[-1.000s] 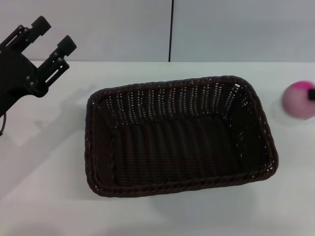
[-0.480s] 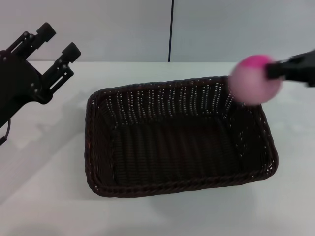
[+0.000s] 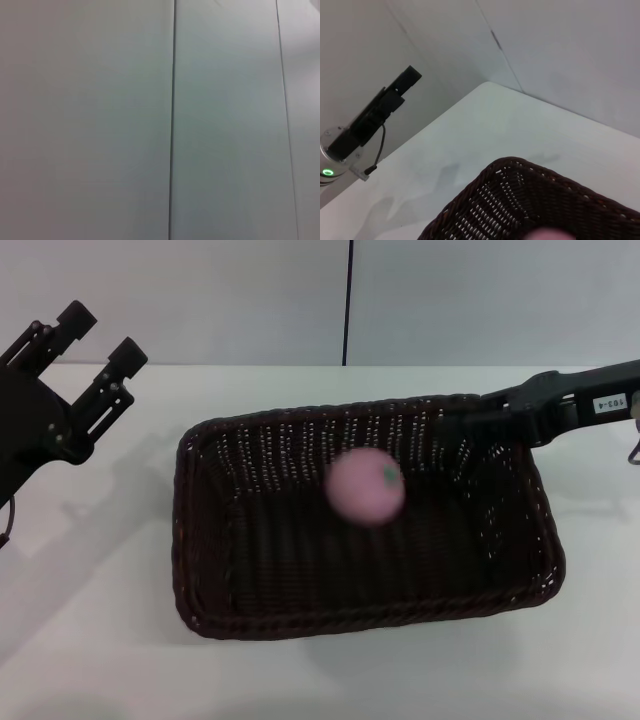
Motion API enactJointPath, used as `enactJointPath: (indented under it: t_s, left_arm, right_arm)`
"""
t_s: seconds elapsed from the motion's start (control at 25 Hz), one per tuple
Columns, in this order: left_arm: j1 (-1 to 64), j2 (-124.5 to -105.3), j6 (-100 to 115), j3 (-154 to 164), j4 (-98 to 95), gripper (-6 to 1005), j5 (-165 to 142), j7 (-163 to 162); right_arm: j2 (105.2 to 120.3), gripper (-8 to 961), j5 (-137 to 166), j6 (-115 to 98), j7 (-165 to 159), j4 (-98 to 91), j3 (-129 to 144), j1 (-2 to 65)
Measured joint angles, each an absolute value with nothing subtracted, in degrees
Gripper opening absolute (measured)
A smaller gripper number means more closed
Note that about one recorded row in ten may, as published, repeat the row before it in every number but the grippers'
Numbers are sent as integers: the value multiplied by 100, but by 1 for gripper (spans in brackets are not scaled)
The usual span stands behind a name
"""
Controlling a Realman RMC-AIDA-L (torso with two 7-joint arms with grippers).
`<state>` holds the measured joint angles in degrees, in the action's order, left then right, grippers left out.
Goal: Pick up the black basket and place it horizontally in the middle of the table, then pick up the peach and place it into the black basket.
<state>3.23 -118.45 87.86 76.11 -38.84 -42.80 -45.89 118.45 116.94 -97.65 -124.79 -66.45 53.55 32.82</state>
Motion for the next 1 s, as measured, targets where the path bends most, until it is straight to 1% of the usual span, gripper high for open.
enactJointPath:
  t_s: [0.24, 0.28, 0.32, 0.36, 0.44, 0.48, 0.52, 0.56, 0.68, 0.72, 0.76, 0.88, 0.92, 0.96, 1.0]
  left_arm:
    - [333, -11829, 8829, 7600, -3836, 638, -4280, -4575]
    - [333, -11829, 8829, 7600, -3836, 639, -4280, -4575]
    - [304, -11816, 8843, 7519, -3803, 639, -4280, -4505]
    - [271, -11815, 8855, 7432, -3775, 639, -4280, -4464]
    - [248, -11812, 8868, 7344, -3742, 639, -4281, -4430]
    - [228, -11813, 8895, 7168, -3653, 640, -4280, -4386]
    - [208, -11810, 8922, 6832, -3431, 640, -4283, -4333]
    - [208, -11810, 8922, 6832, -3431, 640, -4283, -4333]
    - [239, -11795, 8925, 6344, -3050, 641, -4325, -4294]
    - [290, -11783, 8916, 5692, -2609, 641, -4340, -4274]
    - [290, -11783, 8916, 5692, -2609, 641, -4340, -4274]
    - [300, -11796, 8908, 5423, -2410, 641, -4325, -4214]
    - [300, -11796, 8908, 5423, -2410, 641, -4325, -4214]
    - [361, -11815, 8873, 4979, -1918, 640, -4306, -3950]
    - [361, -11815, 8873, 4979, -1918, 640, -4306, -3950]
  right_arm:
    - [11867, 423, 11659, -9744, -12261, -6679, 5102, 3117]
    - [11872, 463, 11591, -9745, -12159, -6699, 4962, 3046]
    - [11878, 502, 11318, -9710, -11844, -6695, 4564, 2839]
    - [11878, 527, 11318, -9710, -11844, -6695, 4564, 2839]
    - [11887, 578, 10805, -9628, -11290, -6539, 4104, 2563]
    - [11888, 603, 10459, -9592, -10956, -6350, 3877, 2408]
    - [11889, 629, 9566, -9546, -10050, -5771, 3423, 2053]
    - [11889, 654, 9566, -9546, -10050, -5771, 3423, 2053]
    - [11890, 730, 8105, -9637, -8433, -4488, 2956, 1596]
    - [11902, 739, 7134, -9768, -7252, -3467, 2864, 1329]
    - [11902, 748, 7134, -9768, -7252, -3467, 2864, 1329]
    - [11904, 774, 6311, -10012, -5789, -2151, 2850, 1139]
    - [11906, 783, 5997, -10123, -5022, -1370, 2840, 1068]
    - [11906, 783, 5997, -10123, -5022, -1370, 2840, 1068]
    - [11912, 783, 5879, -10146, -4657, -1063, 2840, 1051]
